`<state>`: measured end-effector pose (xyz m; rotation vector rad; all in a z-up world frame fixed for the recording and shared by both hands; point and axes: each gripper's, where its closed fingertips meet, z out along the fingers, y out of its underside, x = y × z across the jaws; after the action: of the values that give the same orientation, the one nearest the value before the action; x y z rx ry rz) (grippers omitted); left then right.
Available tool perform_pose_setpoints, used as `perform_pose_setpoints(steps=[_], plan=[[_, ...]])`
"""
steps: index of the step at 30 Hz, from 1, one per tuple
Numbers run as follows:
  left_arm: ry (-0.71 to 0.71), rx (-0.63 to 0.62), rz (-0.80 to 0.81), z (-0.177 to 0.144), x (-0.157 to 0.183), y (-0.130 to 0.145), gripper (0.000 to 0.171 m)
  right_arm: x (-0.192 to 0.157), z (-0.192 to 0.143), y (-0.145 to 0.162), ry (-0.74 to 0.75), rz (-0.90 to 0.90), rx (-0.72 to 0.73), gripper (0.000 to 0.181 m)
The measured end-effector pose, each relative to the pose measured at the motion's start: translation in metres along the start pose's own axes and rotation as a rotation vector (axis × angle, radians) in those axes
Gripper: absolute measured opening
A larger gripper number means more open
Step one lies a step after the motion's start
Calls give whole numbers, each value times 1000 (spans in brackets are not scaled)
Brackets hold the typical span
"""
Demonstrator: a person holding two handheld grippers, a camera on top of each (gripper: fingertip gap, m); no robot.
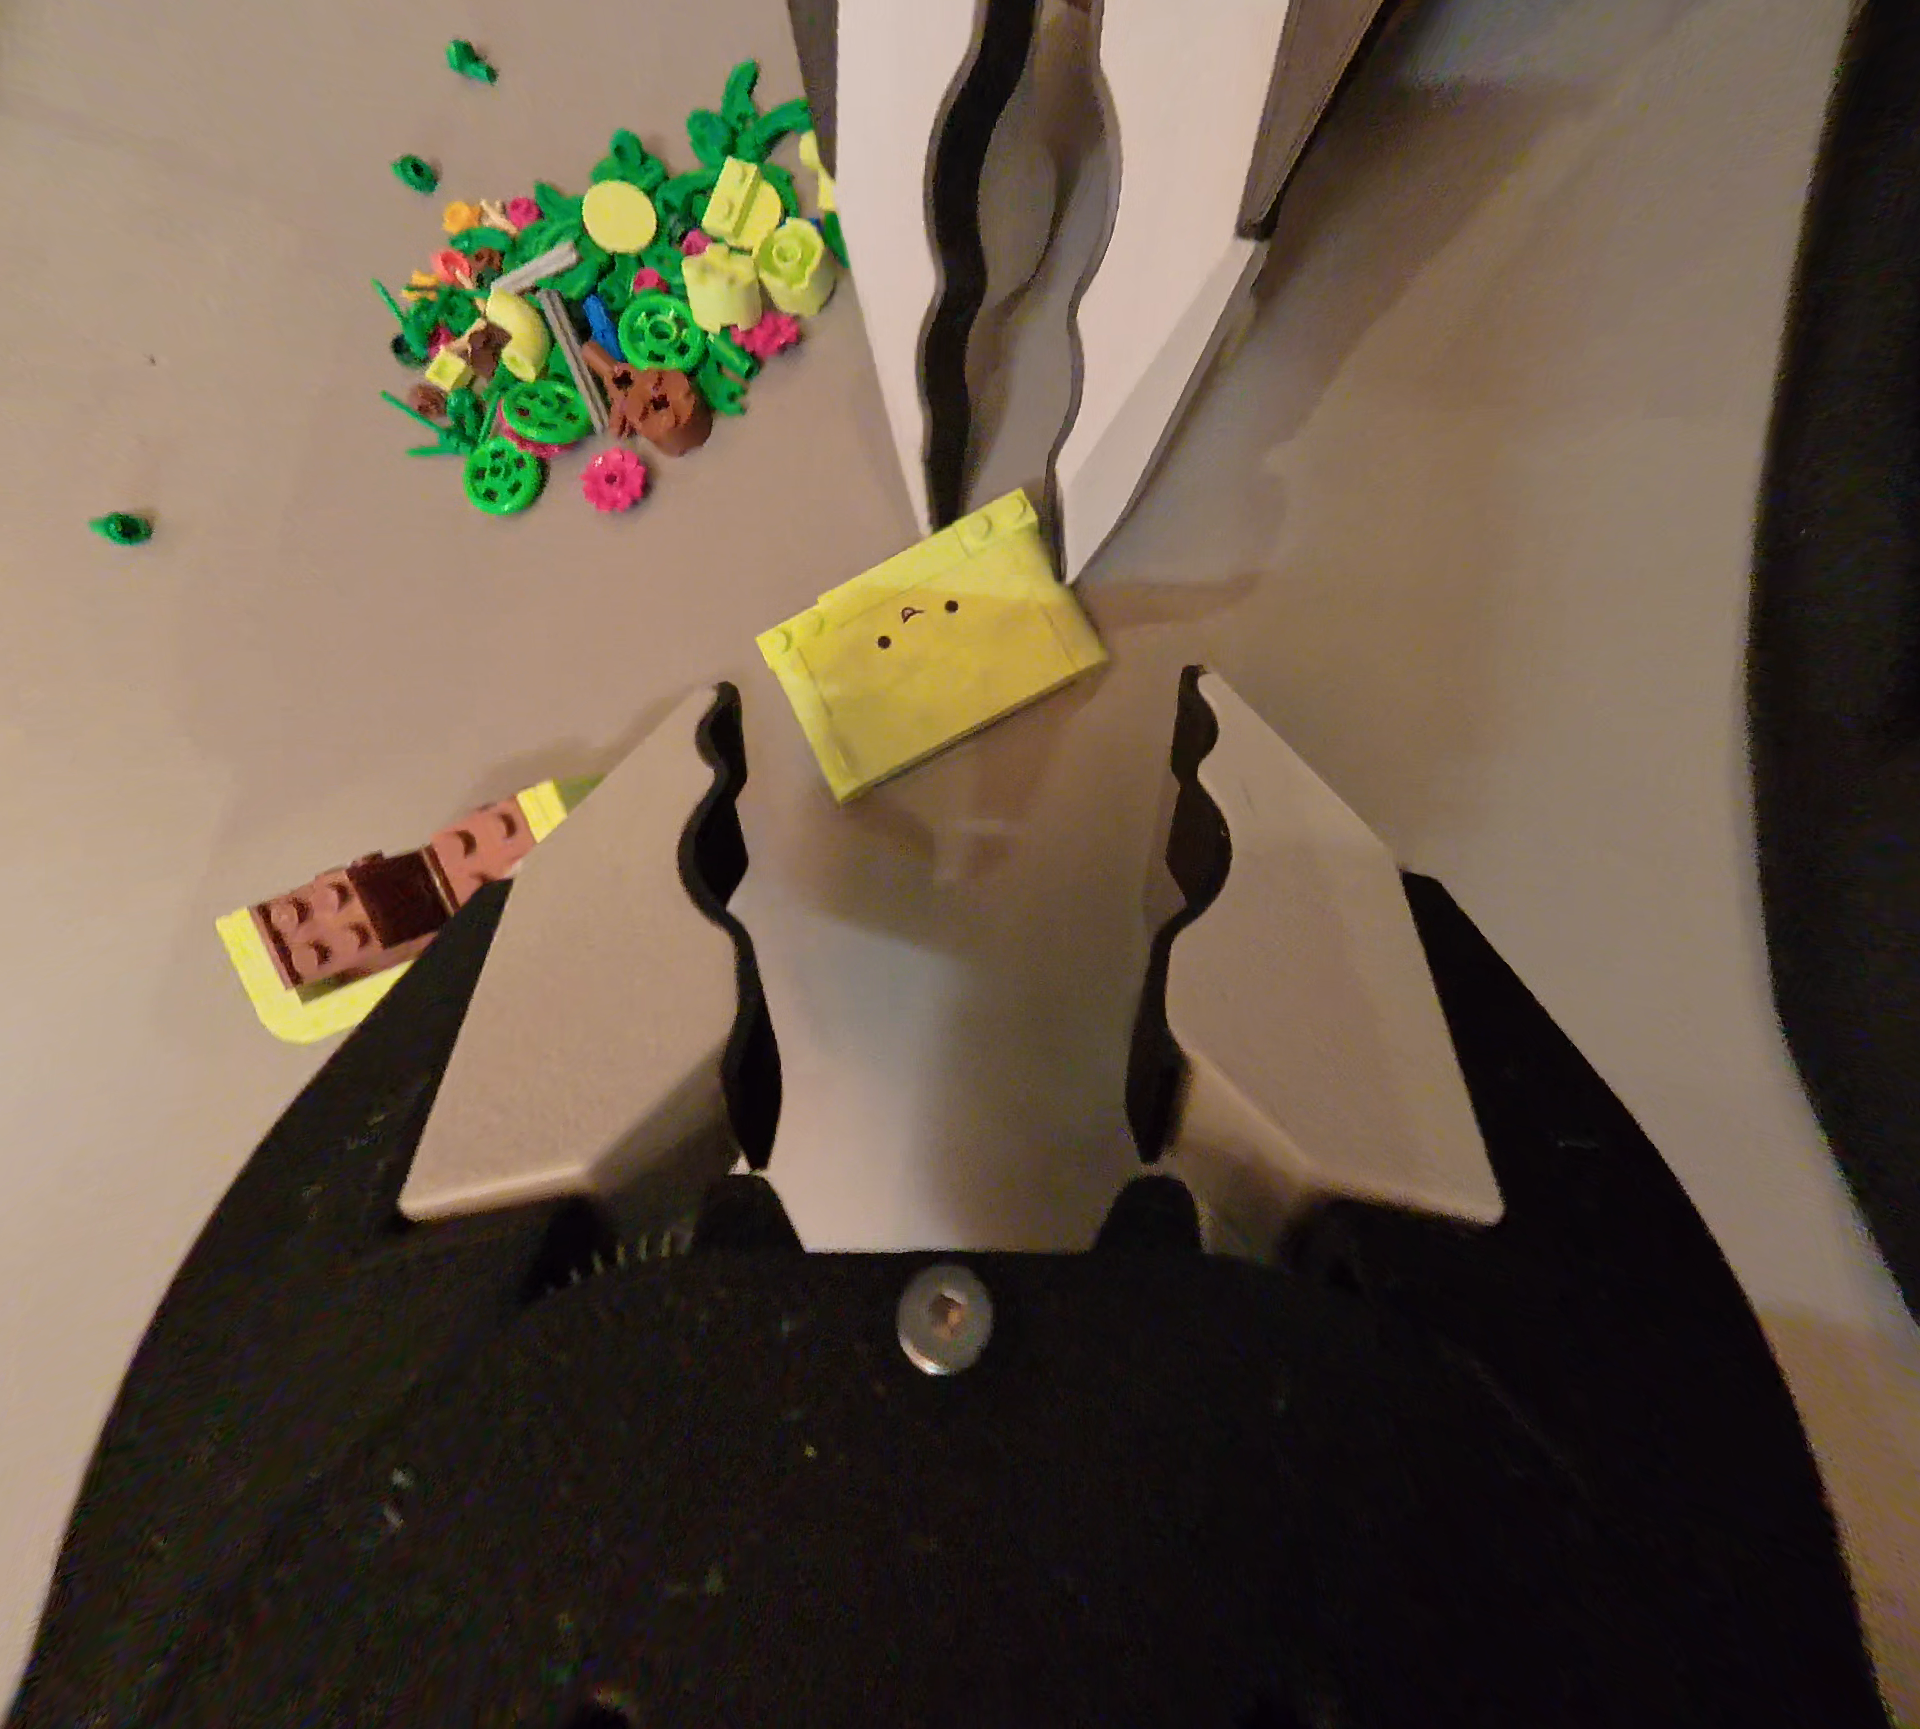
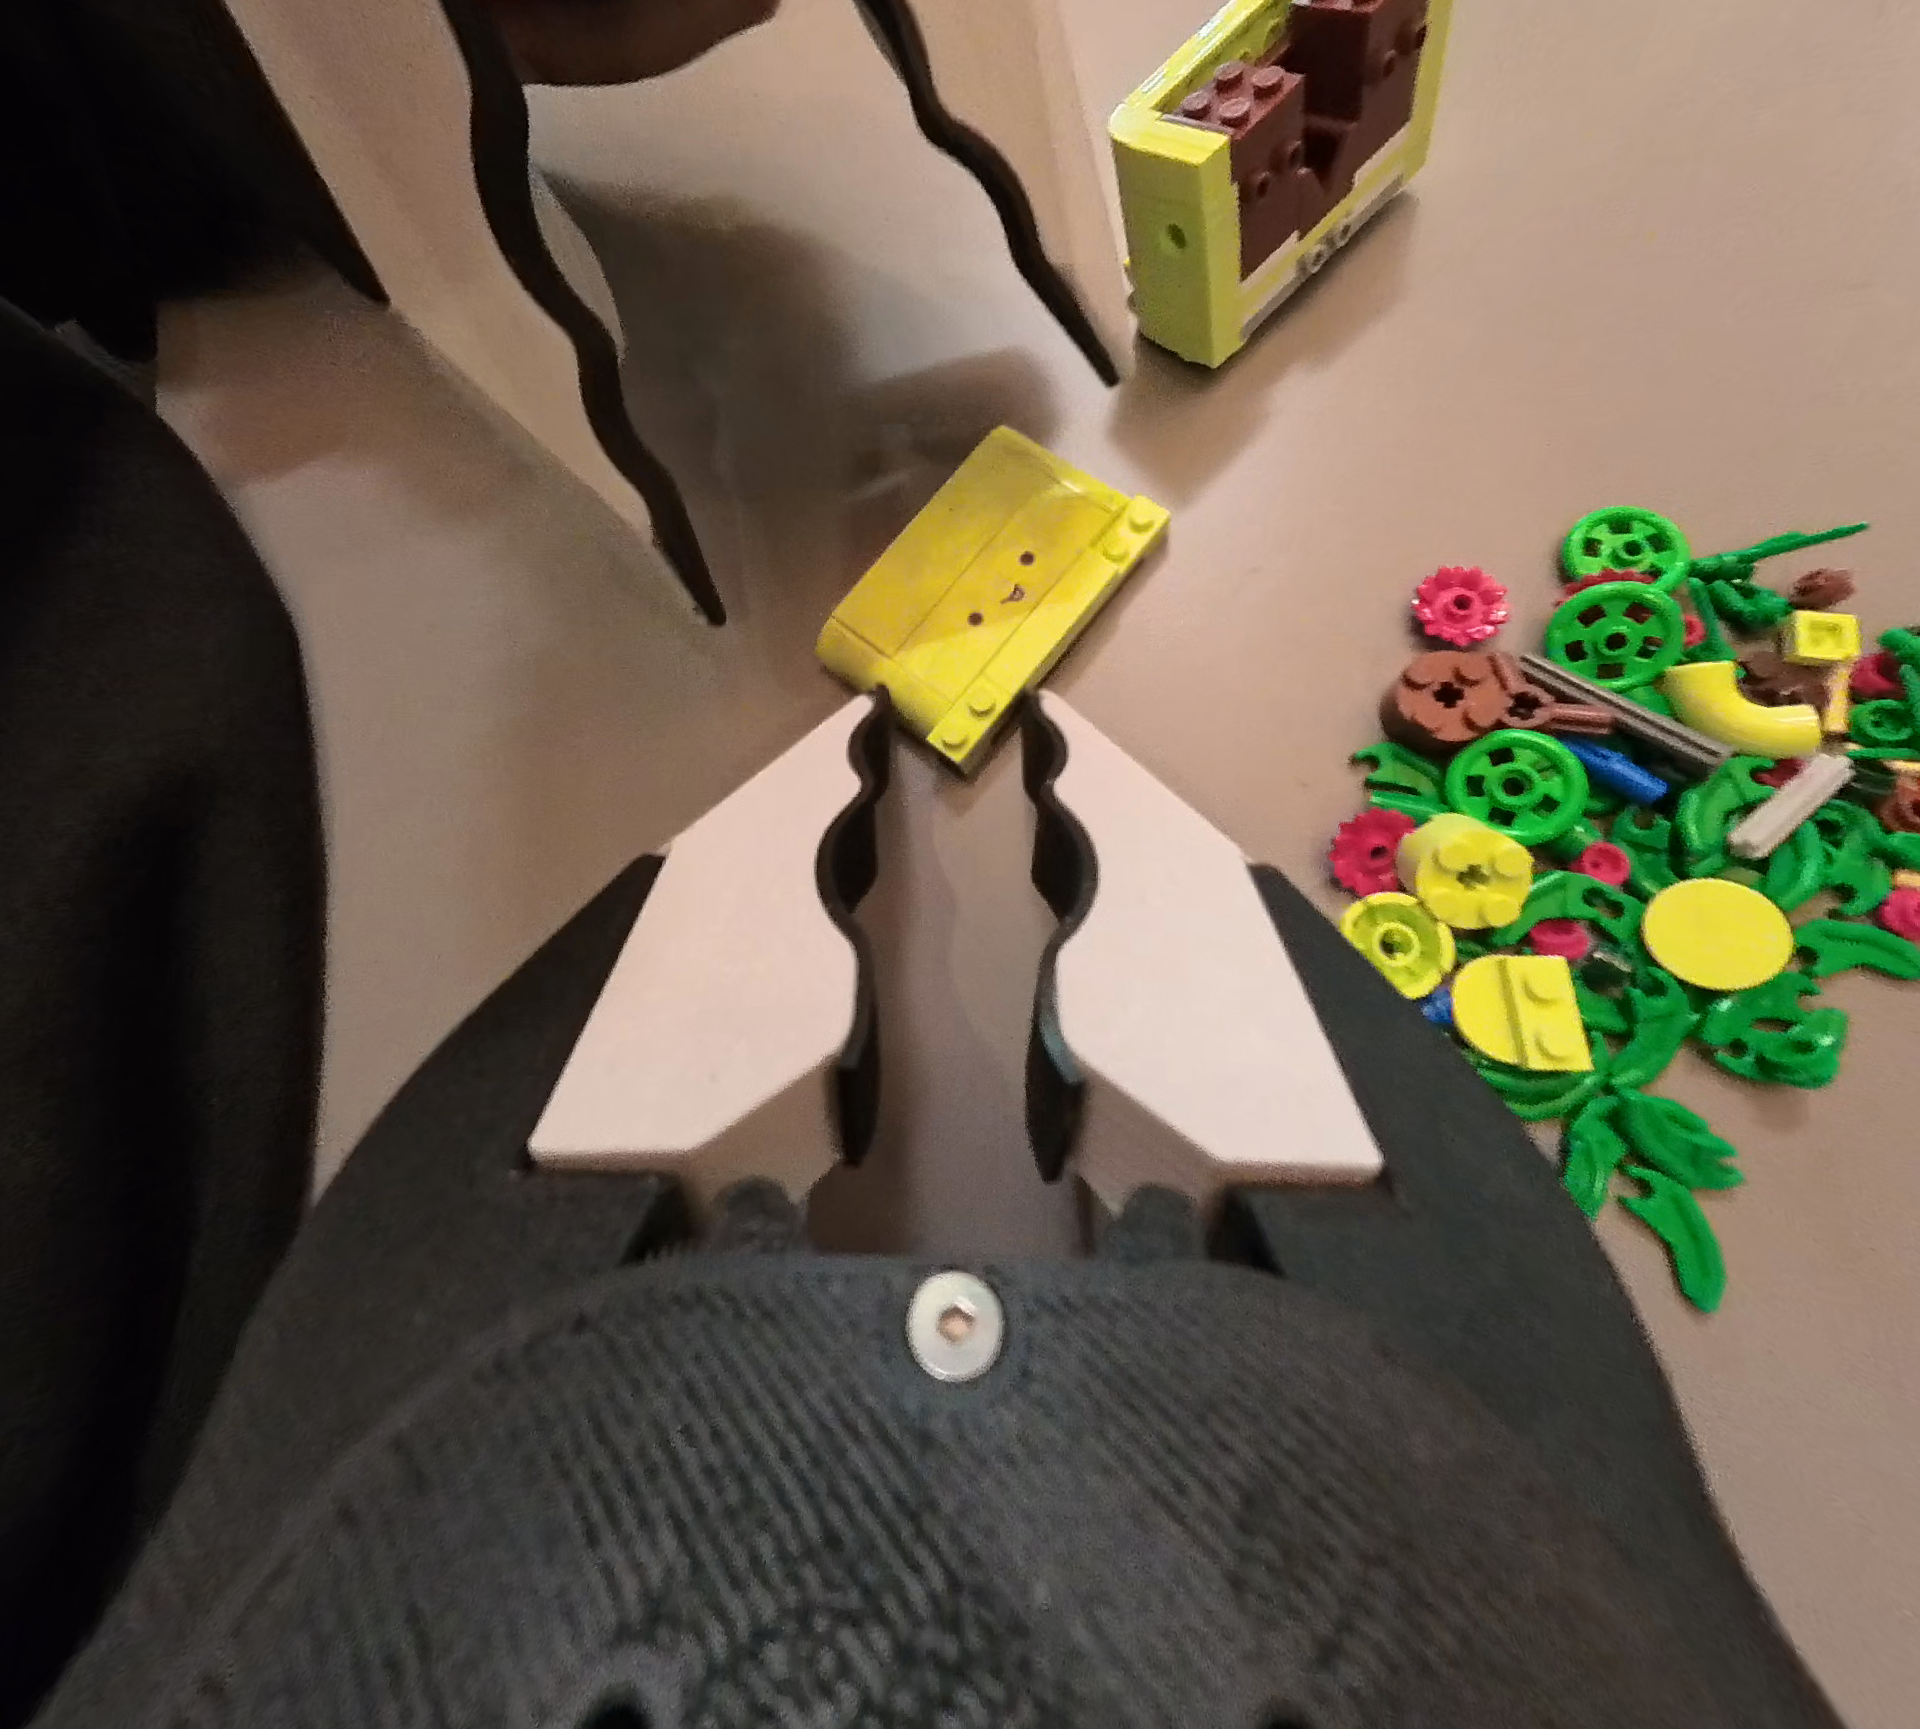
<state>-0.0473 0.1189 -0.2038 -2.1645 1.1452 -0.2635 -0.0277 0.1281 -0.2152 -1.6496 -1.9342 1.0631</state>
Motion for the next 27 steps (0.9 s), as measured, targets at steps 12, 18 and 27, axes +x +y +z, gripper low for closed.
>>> perform_pose_setpoints(steps=[12, 18, 27], plan=[[2, -9, 36, 10, 6, 9, 79, 0, -10, 11, -58, -84, -30, 7], [17, 78, 87, 18, 16, -8, 80, -15, -21, 24, -172, -157, -56, 6], [72, 125, 112, 30, 28, -17, 42, 1, -28, 26, -97, -134, -36, 11]])
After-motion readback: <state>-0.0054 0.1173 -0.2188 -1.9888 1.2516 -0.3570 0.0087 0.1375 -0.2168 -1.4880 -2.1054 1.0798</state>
